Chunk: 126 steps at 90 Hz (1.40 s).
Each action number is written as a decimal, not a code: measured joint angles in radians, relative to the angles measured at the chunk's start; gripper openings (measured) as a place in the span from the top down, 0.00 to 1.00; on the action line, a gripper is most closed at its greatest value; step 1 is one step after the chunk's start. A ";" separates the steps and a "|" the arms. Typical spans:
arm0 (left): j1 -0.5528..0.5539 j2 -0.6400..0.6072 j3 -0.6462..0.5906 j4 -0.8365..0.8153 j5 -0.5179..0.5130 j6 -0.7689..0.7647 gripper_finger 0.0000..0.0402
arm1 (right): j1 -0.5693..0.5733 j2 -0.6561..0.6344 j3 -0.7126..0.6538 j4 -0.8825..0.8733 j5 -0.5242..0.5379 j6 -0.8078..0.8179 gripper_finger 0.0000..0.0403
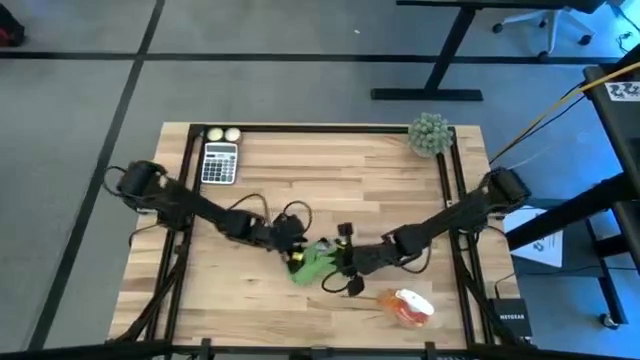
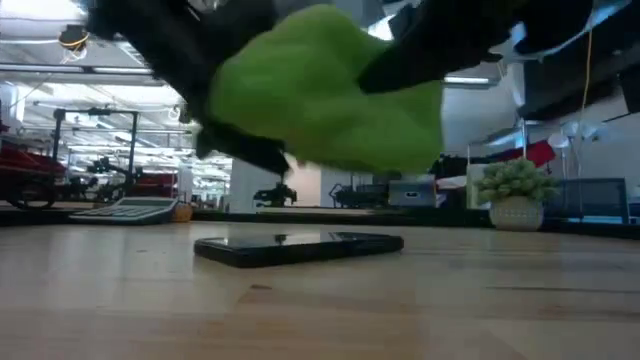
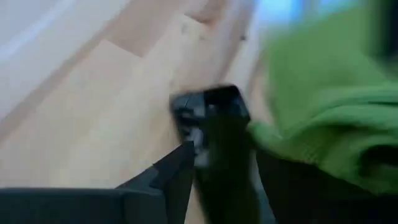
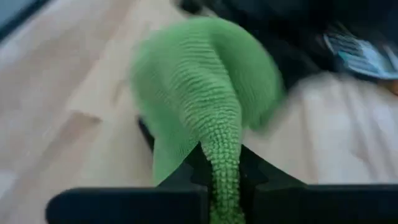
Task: Apply microfiber cloth
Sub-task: Wipe the front of the black cellphone using the green microfiber cloth
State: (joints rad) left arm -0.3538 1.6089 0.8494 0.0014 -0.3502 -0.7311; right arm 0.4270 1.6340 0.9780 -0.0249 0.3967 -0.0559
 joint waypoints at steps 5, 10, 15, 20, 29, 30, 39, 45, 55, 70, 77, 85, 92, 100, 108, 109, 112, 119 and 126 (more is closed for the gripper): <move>-0.047 -0.003 -0.001 0.002 -0.053 -0.058 0.61 | -0.013 -0.032 -0.011 -0.012 0.030 0.045 0.99; -0.088 0.013 -0.002 0.015 -0.094 -0.108 0.61 | -0.035 -0.044 -0.022 -0.001 0.043 0.121 0.99; -0.115 0.045 -0.002 0.051 -0.113 -0.136 0.61 | -0.058 -0.044 -0.040 0.008 0.035 0.205 0.99; -0.133 0.088 -0.002 0.076 -0.124 -0.154 0.61 | -0.078 -0.029 -0.062 0.022 0.004 0.277 0.99; -0.136 0.164 -0.003 0.167 -0.131 -0.163 0.61 | -0.098 0.003 -0.084 0.103 -0.073 0.349 0.99; -0.135 0.171 -0.003 0.177 -0.131 -0.163 0.61 | -0.098 0.008 -0.084 0.112 -0.078 0.355 0.99; -0.119 0.236 -0.003 0.236 -0.118 -0.153 0.61 | -0.093 0.050 -0.081 0.199 -0.111 0.388 0.99; -0.107 0.262 0.001 0.261 -0.091 -0.158 0.61 | -0.092 0.087 -0.081 0.219 -0.137 0.414 0.99; -0.094 0.291 0.003 0.268 -0.050 -0.176 0.61 | -0.095 0.146 -0.083 0.213 -0.153 0.457 0.99; -0.090 0.293 0.001 0.256 -0.044 -0.176 0.61 | -0.112 0.200 -0.082 0.177 -0.140 0.477 0.99; -0.093 0.294 0.001 0.254 -0.043 -0.173 0.61 | -0.128 0.200 -0.081 0.091 -0.134 0.478 0.99; -0.097 0.294 0.001 0.249 -0.043 -0.169 0.61 | -0.150 0.194 -0.076 0.004 -0.113 0.479 0.99; -0.097 0.295 0.001 0.246 -0.043 -0.158 0.61 | -0.171 0.174 -0.079 -0.064 -0.114 0.478 0.99; -0.098 0.295 0.000 0.246 -0.042 -0.157 0.61 | -0.182 0.134 -0.084 -0.085 -0.120 0.474 0.99; -0.098 0.296 0.000 0.248 -0.043 -0.151 0.61 | -0.179 0.070 -0.070 -0.037 -0.113 0.473 0.99; -0.098 0.296 -0.001 0.249 -0.043 -0.151 0.61 | -0.178 0.063 -0.067 -0.026 -0.113 0.472 0.99; -0.098 0.296 -0.001 0.252 -0.044 -0.149 0.61 | -0.172 0.052 -0.062 0.010 -0.121 0.471 0.99; -0.098 0.296 -0.002 0.252 -0.046 -0.146 0.61 | -0.158 0.046 -0.060 0.104 -0.154 0.466 0.99; -0.098 0.297 -0.002 0.252 -0.048 -0.143 0.61 | -0.145 0.070 -0.060 0.171 -0.162 0.454 0.99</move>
State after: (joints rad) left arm -0.4515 1.9057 0.8478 0.2539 -0.3977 -0.8738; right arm 0.2818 1.7039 0.9182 0.1463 0.2348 0.3981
